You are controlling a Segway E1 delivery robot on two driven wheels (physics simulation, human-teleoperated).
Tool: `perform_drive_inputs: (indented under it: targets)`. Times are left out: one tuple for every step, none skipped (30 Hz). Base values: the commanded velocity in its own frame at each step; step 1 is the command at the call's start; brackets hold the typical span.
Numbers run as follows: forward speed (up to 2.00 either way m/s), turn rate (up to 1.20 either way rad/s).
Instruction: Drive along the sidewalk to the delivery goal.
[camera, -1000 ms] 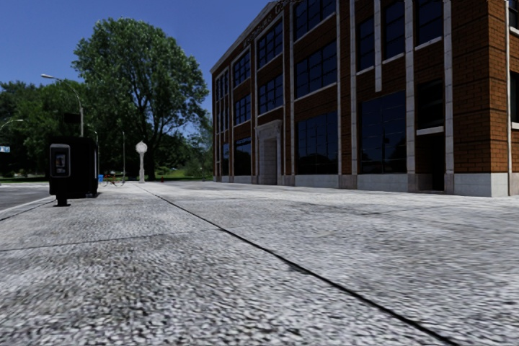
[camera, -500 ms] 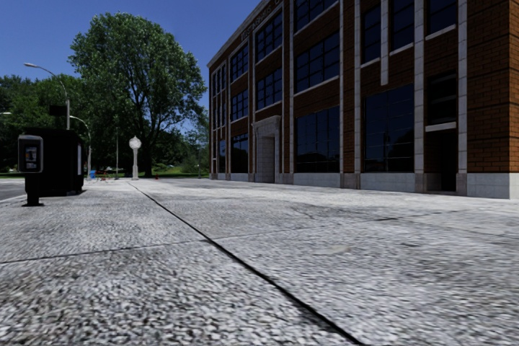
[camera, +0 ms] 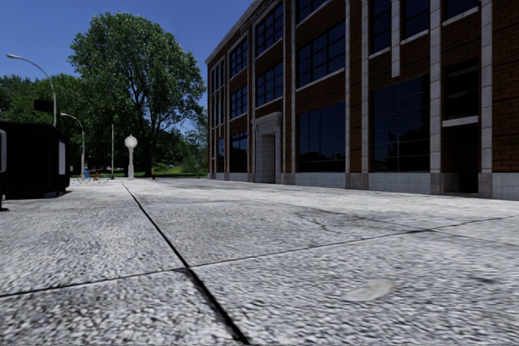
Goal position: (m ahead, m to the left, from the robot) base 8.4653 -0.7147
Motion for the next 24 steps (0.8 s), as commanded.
perform_drive_inputs:
  targets:
    - [2.00, 0.00]
    - [2.00, 0.00]
    - [2.00, 0.00]
    - [2.00, -0.01]
    - [2.00, -0.12]
    - [2.00, -0.18]
    - [2.00, -0.18]
    - [2.00, -0.19]
    - [2.00, -0.20]
    - [2.00, -0.03]
    - [2.00, -0.03]
    - [2.00, 0.00]
    - [2.00, 0.00]
    - [2.00, 0.00]
    - [2.00, 0.00]
    - [2.00, 0.00]
    - [2.00, 0.00]
    - [2.00, 0.00]
    - [2.00, 0.00]
    - [2.00, 0.00]
    - [2.00, 0.00]
    - [2.00, 0.00]
    - [2.00, 0.00]
    - [2.00, 0.00]
